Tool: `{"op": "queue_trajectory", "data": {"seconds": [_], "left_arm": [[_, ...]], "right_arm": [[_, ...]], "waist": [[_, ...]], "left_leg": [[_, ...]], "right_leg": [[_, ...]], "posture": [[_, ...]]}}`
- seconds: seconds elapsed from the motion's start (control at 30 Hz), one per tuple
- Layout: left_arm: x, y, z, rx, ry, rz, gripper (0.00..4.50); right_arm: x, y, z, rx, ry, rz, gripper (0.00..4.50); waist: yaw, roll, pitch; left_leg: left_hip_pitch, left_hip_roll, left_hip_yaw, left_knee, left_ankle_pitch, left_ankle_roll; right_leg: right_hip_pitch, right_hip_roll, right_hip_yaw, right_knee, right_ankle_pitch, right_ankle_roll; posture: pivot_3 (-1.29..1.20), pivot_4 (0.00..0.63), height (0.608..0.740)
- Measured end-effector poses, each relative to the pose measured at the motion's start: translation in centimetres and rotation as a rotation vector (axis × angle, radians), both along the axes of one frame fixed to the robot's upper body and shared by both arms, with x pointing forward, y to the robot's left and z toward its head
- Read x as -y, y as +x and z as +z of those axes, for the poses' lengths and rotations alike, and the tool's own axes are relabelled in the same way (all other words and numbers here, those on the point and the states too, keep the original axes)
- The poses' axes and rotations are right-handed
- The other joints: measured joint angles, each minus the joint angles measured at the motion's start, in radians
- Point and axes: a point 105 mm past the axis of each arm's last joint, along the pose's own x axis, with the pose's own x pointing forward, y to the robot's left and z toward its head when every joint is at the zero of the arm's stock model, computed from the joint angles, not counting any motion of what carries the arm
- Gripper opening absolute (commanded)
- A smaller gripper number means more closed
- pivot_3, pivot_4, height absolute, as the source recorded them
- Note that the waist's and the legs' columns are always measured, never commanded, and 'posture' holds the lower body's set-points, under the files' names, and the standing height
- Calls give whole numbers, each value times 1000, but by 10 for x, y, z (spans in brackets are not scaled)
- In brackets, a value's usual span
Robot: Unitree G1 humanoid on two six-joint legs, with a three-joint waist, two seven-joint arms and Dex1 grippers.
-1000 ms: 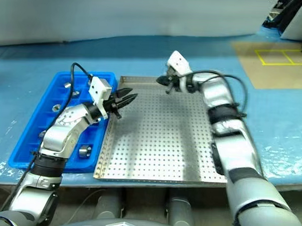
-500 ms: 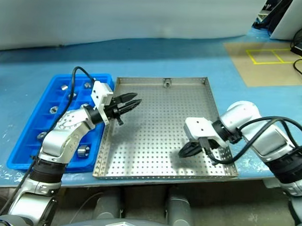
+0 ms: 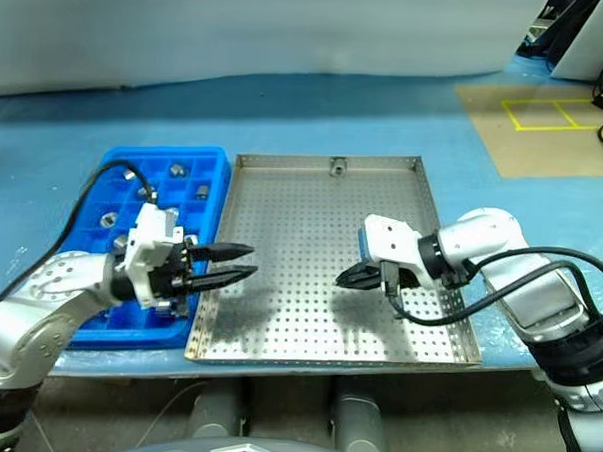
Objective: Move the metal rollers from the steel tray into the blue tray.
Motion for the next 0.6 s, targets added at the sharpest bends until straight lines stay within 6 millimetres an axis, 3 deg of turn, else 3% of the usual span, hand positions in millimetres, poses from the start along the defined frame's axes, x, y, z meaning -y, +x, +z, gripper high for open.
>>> {"op": "queue_trajectory", "data": {"seconds": [0.17,0.6], "left_arm": [[-4,-8,-5,-56,-2,19,1419],[1,-14,-10,-102,-39,96,1419]], "right_arm": [[-14,-30,-2,-55,20,62,22],[-26,-56,-49,-91,-52,177,22]], "waist": [[0,0,0],[0,0,0]], "left_leg": [[4,0,0,1,1,-1],[2,0,0,-1,1,-1]], "right_leg": [[4,0,0,0,-3,5],[3,0,0,-1,-3,6]], "posture": [[-76,150,740],[-57,150,740]]}}
